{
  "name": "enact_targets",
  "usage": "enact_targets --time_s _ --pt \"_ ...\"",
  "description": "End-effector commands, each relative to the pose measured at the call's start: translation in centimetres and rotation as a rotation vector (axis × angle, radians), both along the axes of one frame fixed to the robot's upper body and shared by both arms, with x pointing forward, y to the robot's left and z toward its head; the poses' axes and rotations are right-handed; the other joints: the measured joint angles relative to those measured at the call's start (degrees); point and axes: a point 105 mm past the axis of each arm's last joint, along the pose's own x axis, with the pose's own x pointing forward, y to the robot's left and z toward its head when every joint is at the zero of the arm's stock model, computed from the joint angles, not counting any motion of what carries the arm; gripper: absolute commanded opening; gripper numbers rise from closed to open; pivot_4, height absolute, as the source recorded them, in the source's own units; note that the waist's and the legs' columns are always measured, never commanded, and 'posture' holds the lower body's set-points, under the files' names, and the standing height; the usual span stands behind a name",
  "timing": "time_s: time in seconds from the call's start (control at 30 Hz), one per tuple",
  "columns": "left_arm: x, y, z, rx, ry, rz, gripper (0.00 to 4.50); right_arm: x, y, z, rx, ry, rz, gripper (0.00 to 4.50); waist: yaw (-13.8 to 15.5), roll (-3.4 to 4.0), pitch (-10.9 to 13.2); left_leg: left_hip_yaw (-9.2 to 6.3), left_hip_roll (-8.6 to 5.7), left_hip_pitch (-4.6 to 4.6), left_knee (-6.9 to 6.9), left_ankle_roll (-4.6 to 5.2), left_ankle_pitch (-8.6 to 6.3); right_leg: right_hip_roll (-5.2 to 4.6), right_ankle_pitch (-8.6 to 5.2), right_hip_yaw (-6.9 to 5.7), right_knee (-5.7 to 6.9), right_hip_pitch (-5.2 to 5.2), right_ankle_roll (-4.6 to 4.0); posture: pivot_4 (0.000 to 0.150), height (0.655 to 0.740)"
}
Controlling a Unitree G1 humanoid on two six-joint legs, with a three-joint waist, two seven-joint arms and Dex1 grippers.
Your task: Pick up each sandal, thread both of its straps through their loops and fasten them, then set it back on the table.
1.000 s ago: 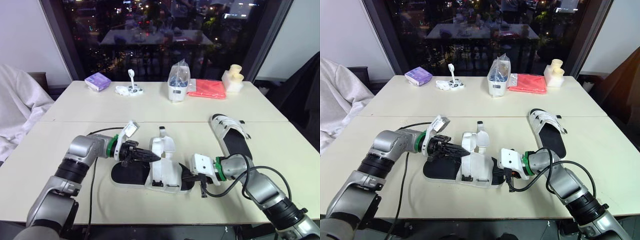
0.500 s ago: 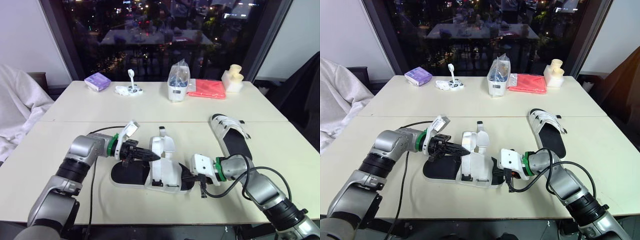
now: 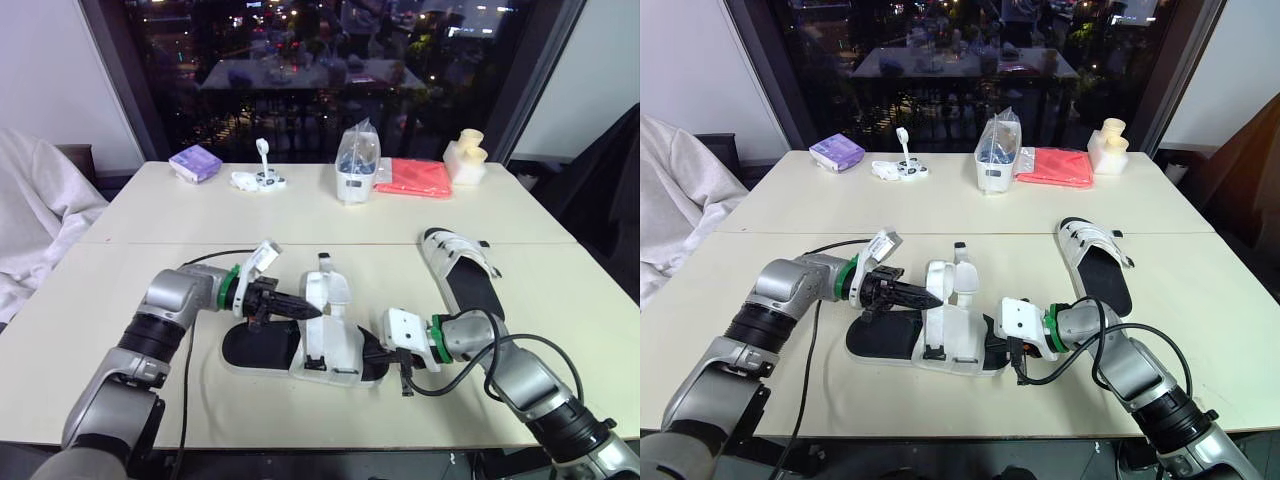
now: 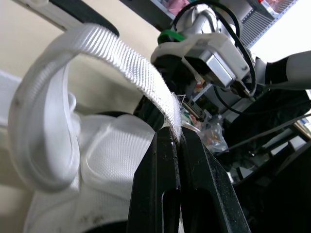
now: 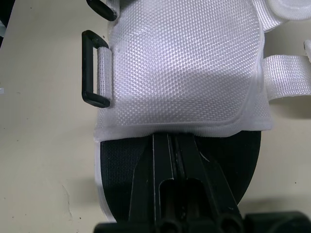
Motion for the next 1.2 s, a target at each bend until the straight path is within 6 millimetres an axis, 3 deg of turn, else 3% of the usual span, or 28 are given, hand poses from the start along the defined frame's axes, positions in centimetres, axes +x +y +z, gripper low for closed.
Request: enact_targets --time_s 0.03,0.33,0.63,1.2 --pt "0.3 -0.1 0.8 -0.009 -0.038 0.001 0.03 -0.2 -0.5 -0.9 -0.034 0.027 -0.02 0.0 0.0 0.0 0.0 0.0 0.0 0.0 0.0 0.0 0.0 0.0 0.0 0.0 0.0 0.0 0.0 0.15 0.74" --pt "-0.4 0.0 0.9 -0.017 -0.018 -0.038 0.03 -0.2 -0.6 -0.9 -0.038 0.03 -0.02 0.0 0.0 0.0 0.0 0.0 0.0 0.0 0.0 0.0 0.0 0.02 0.0 0.0 0.0 0.0 0.0 0.15 0.74" --pt "-0.3 -0.1 2.5 -0.084 0.023 -0.029 0.03 -0.2 -0.6 -1.0 -0.042 0.028 -0.018 0.0 0.0 0.0 0.0 0.01 0.0 0.0 0.01 0.0 0.0 0.03 0.0 0.0 0.0 0.01 0.01 0.15 0.74" --pt "-1.0 0.1 1.1 -0.031 0.003 -0.052 0.03 -0.2 -0.6 -1.0 -0.047 0.026 -0.018 0.0 0.0 0.0 0.0 0.0 0.0 0.0 0.01 0.0 0.0 0.04 0.0 0.0 0.01 0.01 0.01 0.15 0.74"
